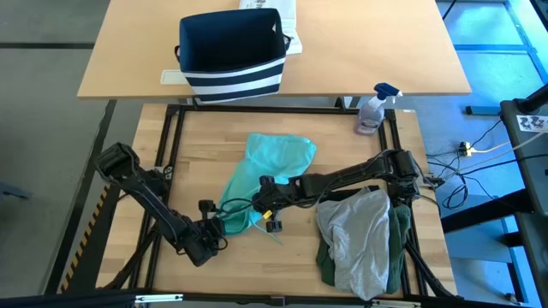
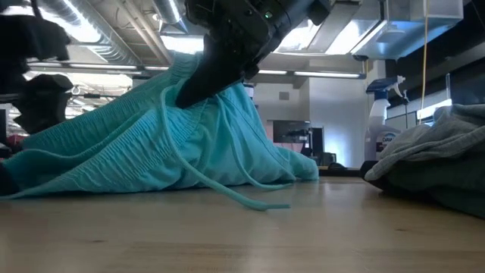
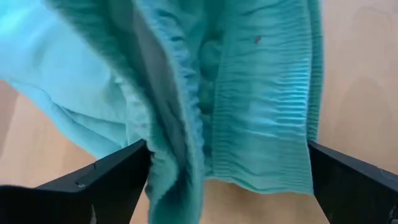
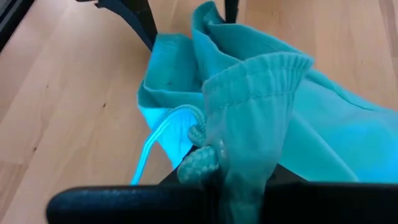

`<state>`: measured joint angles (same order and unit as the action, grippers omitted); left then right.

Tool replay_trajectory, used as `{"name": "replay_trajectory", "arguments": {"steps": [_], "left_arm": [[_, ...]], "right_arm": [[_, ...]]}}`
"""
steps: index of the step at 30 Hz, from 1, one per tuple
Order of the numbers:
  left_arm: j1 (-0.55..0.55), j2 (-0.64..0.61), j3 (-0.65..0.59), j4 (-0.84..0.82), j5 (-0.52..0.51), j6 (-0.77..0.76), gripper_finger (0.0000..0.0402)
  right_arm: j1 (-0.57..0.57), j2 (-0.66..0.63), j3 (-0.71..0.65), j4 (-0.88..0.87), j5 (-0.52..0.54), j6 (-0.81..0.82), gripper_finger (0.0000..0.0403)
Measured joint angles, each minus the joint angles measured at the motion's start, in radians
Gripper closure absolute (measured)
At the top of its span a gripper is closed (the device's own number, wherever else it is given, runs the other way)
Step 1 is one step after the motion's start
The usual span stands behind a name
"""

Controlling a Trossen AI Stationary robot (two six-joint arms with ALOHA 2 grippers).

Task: Fold Laundry from Bin
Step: Fold the blue shorts

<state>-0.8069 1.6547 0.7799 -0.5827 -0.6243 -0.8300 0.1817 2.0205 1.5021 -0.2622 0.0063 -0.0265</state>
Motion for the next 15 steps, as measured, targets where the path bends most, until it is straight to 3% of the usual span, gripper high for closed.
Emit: {"name": "replay_trajectory", "arguments": {"steps": [7, 15], "left_arm": [[-0.067, 0.001, 0.000, 0.012, 0.003, 0.028, 0.0005], [-0.099, -0.024, -0.001, 0.109, 0.092, 0.092, 0.0005]], "right_arm": [[0.000, -0.001, 0.000, -0.004, -0.002, 0.000, 0.0378], [0.000, -0.002, 0.000, -0.012, -0.008, 0.000, 0.0378]]}}
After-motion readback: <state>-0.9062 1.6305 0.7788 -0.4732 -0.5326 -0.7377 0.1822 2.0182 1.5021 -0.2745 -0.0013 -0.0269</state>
